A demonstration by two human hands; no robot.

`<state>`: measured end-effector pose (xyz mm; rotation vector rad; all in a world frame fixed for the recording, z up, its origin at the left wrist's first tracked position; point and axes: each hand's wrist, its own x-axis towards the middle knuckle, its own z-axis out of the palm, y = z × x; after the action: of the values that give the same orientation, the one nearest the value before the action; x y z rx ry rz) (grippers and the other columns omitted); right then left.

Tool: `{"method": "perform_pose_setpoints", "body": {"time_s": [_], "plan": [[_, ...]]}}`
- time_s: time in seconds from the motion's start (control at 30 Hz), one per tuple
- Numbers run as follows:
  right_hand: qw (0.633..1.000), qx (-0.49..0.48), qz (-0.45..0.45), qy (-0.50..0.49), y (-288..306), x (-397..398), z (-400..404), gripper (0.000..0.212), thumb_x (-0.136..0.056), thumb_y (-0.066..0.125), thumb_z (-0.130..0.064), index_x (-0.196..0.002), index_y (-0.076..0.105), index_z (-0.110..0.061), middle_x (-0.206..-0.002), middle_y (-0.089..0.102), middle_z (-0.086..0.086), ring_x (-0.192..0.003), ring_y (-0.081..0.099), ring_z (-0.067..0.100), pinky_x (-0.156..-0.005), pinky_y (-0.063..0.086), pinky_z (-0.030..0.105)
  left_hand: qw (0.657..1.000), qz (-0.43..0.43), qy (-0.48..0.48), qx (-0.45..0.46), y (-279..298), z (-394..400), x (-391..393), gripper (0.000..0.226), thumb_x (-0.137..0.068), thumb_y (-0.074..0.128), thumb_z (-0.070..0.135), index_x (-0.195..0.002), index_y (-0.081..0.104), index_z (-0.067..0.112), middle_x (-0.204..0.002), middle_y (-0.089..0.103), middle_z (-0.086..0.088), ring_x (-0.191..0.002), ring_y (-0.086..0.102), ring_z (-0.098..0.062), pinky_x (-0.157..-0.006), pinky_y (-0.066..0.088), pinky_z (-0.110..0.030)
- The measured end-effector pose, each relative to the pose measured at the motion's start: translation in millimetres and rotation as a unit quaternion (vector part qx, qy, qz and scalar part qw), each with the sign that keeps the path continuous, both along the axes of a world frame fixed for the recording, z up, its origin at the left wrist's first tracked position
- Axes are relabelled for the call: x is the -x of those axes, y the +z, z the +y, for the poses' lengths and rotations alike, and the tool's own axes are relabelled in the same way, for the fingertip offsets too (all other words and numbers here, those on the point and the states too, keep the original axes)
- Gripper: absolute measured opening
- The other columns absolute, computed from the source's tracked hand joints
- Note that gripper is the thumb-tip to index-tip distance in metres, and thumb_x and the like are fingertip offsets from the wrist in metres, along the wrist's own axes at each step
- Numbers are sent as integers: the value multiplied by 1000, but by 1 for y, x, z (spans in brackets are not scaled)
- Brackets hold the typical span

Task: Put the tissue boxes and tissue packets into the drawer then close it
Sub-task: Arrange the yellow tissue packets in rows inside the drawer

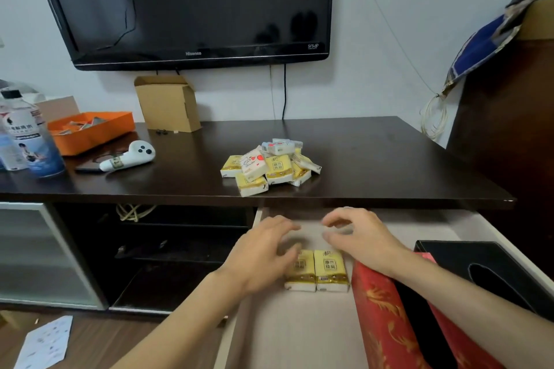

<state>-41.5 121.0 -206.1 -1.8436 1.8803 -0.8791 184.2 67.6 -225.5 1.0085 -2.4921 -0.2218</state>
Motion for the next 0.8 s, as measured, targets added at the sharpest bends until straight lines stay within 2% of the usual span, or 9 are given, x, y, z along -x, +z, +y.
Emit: {"method": "perform_pose_setpoints", "body": {"time_s": [0.07, 0.17, 0.23, 0.3, 0.37, 0.47, 0.57, 0.67, 0.8], "plan": [[992, 84, -83, -35, 15, 8, -12, 13, -87, 75, -17, -93, 77, -29, -92, 76, -11, -86, 68, 1, -83, 53, 24, 994, 98, 31, 42, 13, -7, -9, 32, -94, 56, 37, -124, 63, 30, -124, 62, 15, -118, 54, -2, -98, 48, -28], [984, 129, -99, -68, 43, 16, -47, 18, -91, 68, -11, -95, 76, -28, -93, 75, -10, -81, 66, 2, -72, 48, 15, 980, 166, 68, 88, 41, -29, -11, 27, -92, 60, 28, -118, 66, 29, -119, 65, 14, -115, 56, -4, -94, 49, -29], [989, 110, -68, -67, 52, 17, -74, 26, -92, 64, -7, -107, 73, -25, -106, 74, -6, -92, 66, 9, -81, 50, 23, 985, 122, 70, 98, 60, -46, -3, 30, -93, 60, 30, -122, 65, 27, -122, 64, 12, -118, 53, -8, -93, 49, -33], [994, 85, 2, -63, 53, 15, -98, 35, -92, 64, -5, -123, 69, -21, -122, 70, -2, -111, 64, 16, -97, 50, 32, 991, 22, 63, 115, 73, -63, 8, 36, -93, 61, 33, -127, 63, 21, -126, 62, 5, -121, 51, -16, -94, 48, -36], [993, 72, 63, -63, 52, 12, -116, 43, -93, 65, -8, -134, 64, -21, -134, 65, -1, -124, 59, 21, -103, 48, 37, 981, -84, 60, 164, 79, -78, 18, 37, -93, 60, 33, -126, 63, 18, -127, 61, 1, -121, 51, -21, -98, 43, -36], [990, 63, 108, -67, 49, 8, -133, 40, -92, 64, -16, -131, 66, -28, -132, 65, -2, -122, 60, 28, -92, 50, 39, 958, -164, 83, 220, 80, -91, 29, 30, -91, 57, 26, -118, 66, 20, -121, 64, 1, -118, 53, -23, -102, 36, -32], [981, 65, 158, -90, 42, 8, -137, 27, -93, 60, -21, -112, 73, -35, -113, 73, -1, -106, 66, 32, -75, 49, 37, 952, -186, 91, 226, 77, -94, 34, 25, -91, 52, 16, -107, 70, 22, -109, 68, 3, -104, 56, -24, -90, 38, -31], [968, 114, 194, -111, 41, 22, -130, 24, -94, 56, -22, -105, 73, -36, -100, 74, -5, -98, 67, 29, -70, 47, 36, 958, -186, 97, 197, 75, -96, 34, 24, -94, 48, 16, -103, 69, 21, -105, 68, 2, -100, 58, -26, -84, 47, -38], [944, 172, 256, -117, 49, 60, -105, 24, -93, 56, -22, -105, 72, -35, -96, 70, -11, -98, 63, 21, -66, 42, 35, 962, -158, 69, 213, 79, -84, 43, 23, -95, 45, 20, -98, 68, 21, -100, 69, 2, -97, 60, -25, -77, 50, -40]]}}
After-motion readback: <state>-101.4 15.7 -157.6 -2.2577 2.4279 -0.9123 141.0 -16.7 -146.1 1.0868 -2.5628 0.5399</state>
